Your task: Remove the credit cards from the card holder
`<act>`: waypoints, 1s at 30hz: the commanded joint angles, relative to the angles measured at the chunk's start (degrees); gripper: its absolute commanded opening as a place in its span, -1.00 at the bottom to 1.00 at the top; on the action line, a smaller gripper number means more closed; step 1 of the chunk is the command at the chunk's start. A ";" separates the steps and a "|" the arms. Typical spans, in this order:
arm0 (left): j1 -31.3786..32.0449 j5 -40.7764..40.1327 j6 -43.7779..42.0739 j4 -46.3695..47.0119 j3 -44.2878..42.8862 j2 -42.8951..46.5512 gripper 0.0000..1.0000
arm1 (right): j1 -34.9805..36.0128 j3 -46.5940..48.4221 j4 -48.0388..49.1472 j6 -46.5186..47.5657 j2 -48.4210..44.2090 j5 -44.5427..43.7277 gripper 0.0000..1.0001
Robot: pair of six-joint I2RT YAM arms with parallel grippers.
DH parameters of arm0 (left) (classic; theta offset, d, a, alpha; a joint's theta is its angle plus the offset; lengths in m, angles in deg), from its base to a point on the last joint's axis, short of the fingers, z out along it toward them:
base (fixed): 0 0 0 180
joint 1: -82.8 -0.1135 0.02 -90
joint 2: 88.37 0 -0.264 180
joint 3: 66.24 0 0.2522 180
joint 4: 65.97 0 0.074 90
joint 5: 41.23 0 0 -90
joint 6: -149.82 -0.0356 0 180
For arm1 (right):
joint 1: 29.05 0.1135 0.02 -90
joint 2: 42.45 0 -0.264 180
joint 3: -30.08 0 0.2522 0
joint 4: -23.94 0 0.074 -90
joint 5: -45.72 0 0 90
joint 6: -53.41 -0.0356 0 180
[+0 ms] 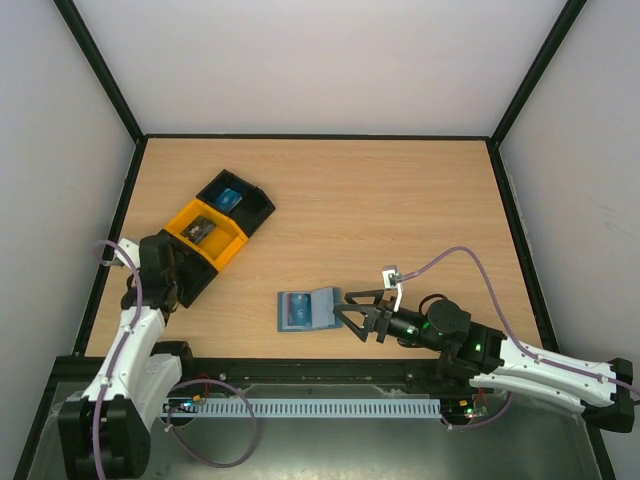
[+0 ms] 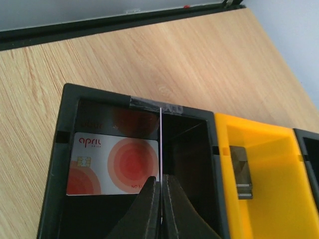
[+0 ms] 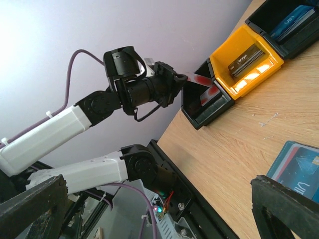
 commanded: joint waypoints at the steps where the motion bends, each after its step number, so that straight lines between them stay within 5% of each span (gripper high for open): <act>1: -0.47 -0.63 0.26 6.81 1.23 -4.14 -0.95 | 0.37 -0.15 -0.24 0.66 -0.07 -1.27 0.95; 21: -0.56 -4.84 -3.84 14.99 1.18 -16.18 -0.95 | 0.34 0.10 -1.59 1.24 -0.29 -3.45 0.95; 30: -0.56 -5.73 -3.96 13.52 -0.14 -18.08 -0.78 | 0.34 0.02 -1.89 0.67 -0.52 -4.23 0.96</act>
